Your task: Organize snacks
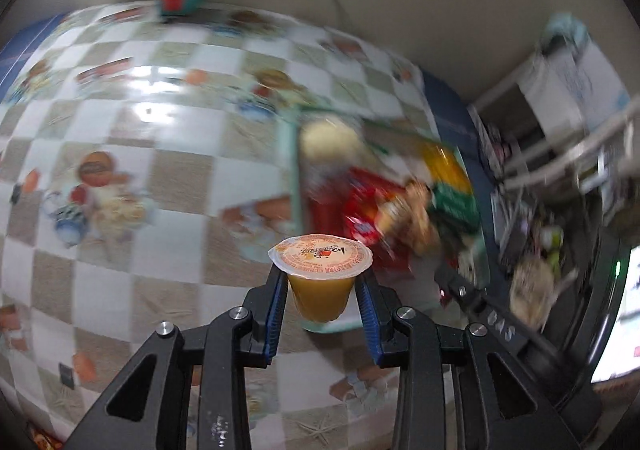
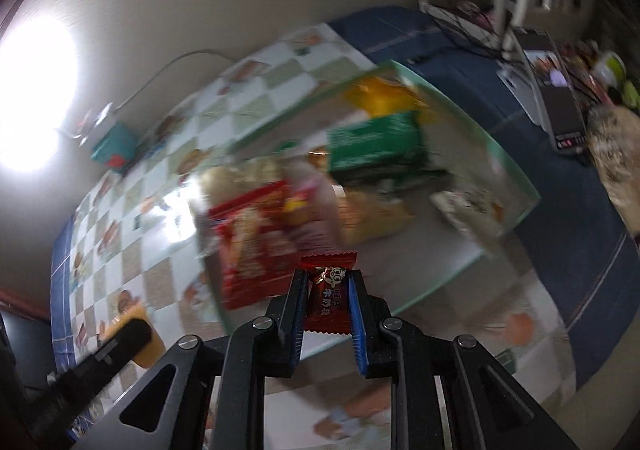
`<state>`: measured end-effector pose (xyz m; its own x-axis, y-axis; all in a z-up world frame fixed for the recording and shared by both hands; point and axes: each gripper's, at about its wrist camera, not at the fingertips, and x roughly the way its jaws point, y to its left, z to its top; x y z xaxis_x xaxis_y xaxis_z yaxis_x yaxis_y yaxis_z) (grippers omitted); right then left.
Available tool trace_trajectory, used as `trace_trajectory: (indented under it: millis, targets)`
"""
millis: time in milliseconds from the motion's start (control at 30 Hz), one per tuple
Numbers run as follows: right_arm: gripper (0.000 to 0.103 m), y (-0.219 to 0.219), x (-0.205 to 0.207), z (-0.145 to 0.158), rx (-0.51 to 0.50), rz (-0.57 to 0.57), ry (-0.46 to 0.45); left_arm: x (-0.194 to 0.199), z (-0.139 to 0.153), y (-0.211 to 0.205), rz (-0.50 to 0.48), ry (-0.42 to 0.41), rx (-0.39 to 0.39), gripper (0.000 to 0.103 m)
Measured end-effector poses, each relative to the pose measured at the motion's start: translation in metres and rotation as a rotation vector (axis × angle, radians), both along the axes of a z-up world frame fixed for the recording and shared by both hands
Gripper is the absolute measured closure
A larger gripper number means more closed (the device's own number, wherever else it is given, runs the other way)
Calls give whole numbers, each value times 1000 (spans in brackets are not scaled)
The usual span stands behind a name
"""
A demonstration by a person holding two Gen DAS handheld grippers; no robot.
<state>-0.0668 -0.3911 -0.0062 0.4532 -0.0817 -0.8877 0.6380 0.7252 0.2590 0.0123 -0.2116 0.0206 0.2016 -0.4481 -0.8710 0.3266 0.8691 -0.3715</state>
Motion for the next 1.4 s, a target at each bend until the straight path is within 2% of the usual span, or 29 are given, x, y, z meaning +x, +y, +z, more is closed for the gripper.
trace_trajectory:
  millis: [200, 367, 433, 467, 500, 533, 567, 600, 767, 833, 933, 1033, 1067, 1200, 1400]
  targets:
    - [81, -30, -9, -27, 52, -55, 55, -12, -24, -35, -94, 33, 39, 67]
    - [79, -38, -7, -39, 85, -64, 72, -14, -34, -44, -106, -2, 86, 67]
    - [79, -38, -6, -41, 88, -65, 71, -14, -35, -47, -117, -6, 89, 62]
    - [79, -40, -5, -42, 89, -64, 73, -14, -34, -47, -121, -4, 84, 53]
    - [75, -39, -4, -43, 91, -60, 76, -15, -33, -46, -119, 0, 73, 42]
    - [70, -38, -2, -44, 96, -57, 77, -15, -31, -45, -114, -2, 66, 42]
    - [59, -36, -2, -44, 104, -60, 73, -16, -27, -43, -109, -9, 60, 41]
    - [52, -36, -2, -43, 116, -61, 52, -16, -25, -43, -108, -12, 53, 40]
    - [35, -24, -2, -35, 66, -50, 52, -16, -17, -25, -70, -24, 51, 28]
    - [34, -19, -4, -32, 59, -47, 41, -13, -15, -11, -21, -42, 76, 22]
    - [25, -8, -7, -26, 35, -54, 33, -10, -13, 12, 48, -90, 134, 14]
    - [11, 6, -11, -22, 9, -31, 13, -12, -14, 37, 103, -159, 235, 7]
    - [2, 12, -12, -20, -1, -22, 8, -14, -15, 44, 116, -179, 268, 3]
    - [0, 37, -18, -11, -61, 5, -2, -22, -20, 69, 141, -222, 375, 3]
    - [0, 67, -20, -6, -112, 62, -6, -32, -17, 96, 170, -227, 393, 3]
